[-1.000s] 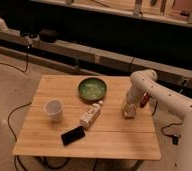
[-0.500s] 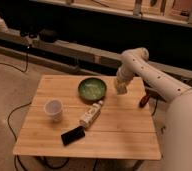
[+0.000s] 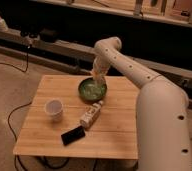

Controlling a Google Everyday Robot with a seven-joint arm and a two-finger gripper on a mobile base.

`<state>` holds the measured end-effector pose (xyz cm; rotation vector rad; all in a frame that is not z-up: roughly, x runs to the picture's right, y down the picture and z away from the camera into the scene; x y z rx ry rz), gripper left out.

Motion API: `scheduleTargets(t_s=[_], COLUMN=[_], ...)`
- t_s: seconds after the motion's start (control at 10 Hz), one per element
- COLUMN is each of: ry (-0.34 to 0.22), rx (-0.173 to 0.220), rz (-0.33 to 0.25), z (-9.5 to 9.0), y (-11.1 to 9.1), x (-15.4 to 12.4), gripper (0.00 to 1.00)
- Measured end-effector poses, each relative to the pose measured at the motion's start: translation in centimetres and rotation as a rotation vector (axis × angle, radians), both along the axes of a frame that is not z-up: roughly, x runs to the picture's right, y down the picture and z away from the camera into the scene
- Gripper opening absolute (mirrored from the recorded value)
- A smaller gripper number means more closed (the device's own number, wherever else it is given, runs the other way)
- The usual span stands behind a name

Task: Place the white sponge in the ceramic bowl

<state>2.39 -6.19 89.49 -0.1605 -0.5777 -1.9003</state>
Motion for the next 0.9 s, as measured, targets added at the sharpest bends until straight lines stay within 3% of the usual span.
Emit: scheduleTargets(t_s=[0.2,0.4,0.6,0.7,0.9], ry=[0.063,0.110,0.092,0.069,0.004], rx=[-0.004,0.028,0.059,0.056,-0.011], rz=[-0.045,-0.055,-0.028,-0.007,0.041], z=[1.3,2.0,1.7,1.3,0.4], y=[1.0,0.4,-0.5,-0.6,0.3], x=[-0.4,-0.1,-0.6,-1.1,-1.6], gripper=[0.76,0.80,0.80,0.80,0.80])
